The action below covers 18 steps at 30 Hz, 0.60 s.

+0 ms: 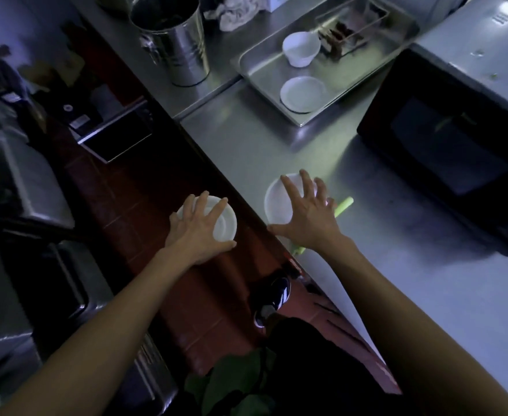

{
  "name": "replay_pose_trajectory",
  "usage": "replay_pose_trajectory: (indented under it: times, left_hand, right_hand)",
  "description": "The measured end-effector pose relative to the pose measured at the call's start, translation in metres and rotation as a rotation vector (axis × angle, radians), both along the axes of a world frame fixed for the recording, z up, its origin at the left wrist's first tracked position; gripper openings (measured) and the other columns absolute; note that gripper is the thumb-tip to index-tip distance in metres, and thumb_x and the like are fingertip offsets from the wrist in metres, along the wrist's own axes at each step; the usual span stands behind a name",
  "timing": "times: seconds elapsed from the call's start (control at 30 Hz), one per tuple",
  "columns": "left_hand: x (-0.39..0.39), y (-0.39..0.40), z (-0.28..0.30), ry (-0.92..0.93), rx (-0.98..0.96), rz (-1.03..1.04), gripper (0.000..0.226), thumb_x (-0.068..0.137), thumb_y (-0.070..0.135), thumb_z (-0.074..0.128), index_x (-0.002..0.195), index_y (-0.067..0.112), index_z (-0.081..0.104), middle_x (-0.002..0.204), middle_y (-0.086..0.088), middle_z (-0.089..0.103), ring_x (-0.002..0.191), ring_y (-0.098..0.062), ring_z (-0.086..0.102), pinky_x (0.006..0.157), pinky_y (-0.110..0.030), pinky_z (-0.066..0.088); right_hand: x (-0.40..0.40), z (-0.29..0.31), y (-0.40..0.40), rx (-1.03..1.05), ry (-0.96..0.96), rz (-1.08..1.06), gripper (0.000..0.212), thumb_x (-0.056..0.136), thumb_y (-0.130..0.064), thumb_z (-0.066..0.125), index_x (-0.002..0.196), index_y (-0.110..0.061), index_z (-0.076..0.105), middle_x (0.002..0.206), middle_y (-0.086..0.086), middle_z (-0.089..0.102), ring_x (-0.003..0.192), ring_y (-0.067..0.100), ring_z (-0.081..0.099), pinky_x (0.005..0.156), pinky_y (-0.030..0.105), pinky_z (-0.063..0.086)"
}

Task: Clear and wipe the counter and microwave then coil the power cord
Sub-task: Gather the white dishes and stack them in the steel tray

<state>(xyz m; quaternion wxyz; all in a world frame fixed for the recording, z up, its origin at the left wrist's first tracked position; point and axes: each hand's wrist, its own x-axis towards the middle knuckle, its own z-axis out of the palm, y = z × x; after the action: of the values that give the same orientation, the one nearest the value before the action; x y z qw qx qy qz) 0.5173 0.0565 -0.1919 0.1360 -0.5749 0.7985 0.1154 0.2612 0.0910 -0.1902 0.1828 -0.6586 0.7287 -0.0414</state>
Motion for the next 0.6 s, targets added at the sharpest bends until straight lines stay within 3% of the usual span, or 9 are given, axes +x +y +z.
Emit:
replay_pose_trajectory:
  times: [0.33, 0.6]
  left_hand:
    - [-0.051, -0.114, 0.023, 0.050, -0.034, -0.062, 0.103, 0.068, 0.080, 0.059, 0.152, 0.044, 0.011, 0.161, -0.002, 0.003, 0.148, -0.030, 0.002, 0.110, -0.061, 0.024]
    - [-0.081, -0.185, 0.028, 0.076, -0.018, -0.154, 0.106, 0.069, 0.079, 0.060, 0.152, 0.044, 0.006, 0.162, -0.001, 0.000, 0.149, -0.031, 0.000, 0.111, -0.063, 0.021]
  right_hand:
    - [-0.034, 0.009, -0.092, -0.012, 0.002, -0.028, 0.118, 0.063, -0.072, 0.075, 0.155, -0.035, 0.011, 0.164, 0.006, 0.003, 0.147, 0.042, 0.007, 0.106, 0.066, 0.030]
    - [-0.049, 0.012, -0.131, -0.016, 0.031, -0.107, 0.121, 0.062, -0.073, 0.076, 0.155, -0.036, 0.009, 0.165, 0.006, 0.001, 0.147, 0.042, 0.007, 0.106, 0.068, 0.031]
